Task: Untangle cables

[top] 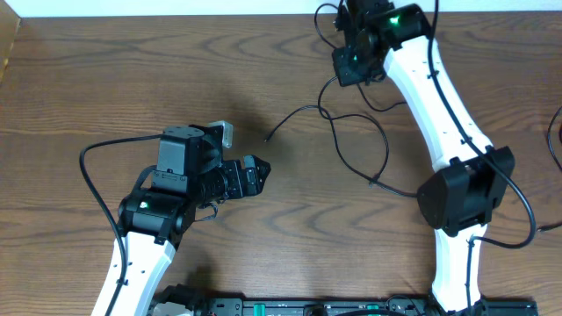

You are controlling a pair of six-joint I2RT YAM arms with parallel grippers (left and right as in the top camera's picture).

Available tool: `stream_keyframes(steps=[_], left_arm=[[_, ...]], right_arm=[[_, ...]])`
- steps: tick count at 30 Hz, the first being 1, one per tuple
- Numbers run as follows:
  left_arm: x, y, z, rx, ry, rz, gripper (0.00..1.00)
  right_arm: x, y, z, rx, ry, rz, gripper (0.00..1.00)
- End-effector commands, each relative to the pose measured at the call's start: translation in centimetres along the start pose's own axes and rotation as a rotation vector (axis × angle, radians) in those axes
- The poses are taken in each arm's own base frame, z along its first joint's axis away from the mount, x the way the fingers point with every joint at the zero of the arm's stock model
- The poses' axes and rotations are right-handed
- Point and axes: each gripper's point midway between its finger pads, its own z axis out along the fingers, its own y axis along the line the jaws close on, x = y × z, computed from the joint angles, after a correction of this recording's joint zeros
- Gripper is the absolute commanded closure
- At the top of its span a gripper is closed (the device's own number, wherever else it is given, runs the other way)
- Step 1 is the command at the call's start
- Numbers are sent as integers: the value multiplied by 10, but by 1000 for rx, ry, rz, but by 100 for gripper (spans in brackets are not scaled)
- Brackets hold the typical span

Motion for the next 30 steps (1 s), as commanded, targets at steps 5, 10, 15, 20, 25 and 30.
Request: stream_keyframes(steps=[5, 10, 15, 20, 25, 30], left_arm=[[2, 0, -1, -8, 11, 12, 10], [2, 0, -1, -8, 11, 11, 10], [2, 0, -1, -8, 11, 11, 10], [3, 0, -1, -8, 12, 11, 10], [4, 1, -1, -11, 17, 8, 10], [4, 1, -1, -11, 17, 9, 10]], right_arm=[[34, 9, 62, -35, 121, -8, 87], [50, 8, 82, -34, 158, 0, 69], [66, 13, 93, -68, 202, 5, 28], [87, 14, 113, -89, 255, 13, 25], [93, 19, 123, -124, 264, 17, 28], [90, 25, 123, -158, 254, 20, 25]])
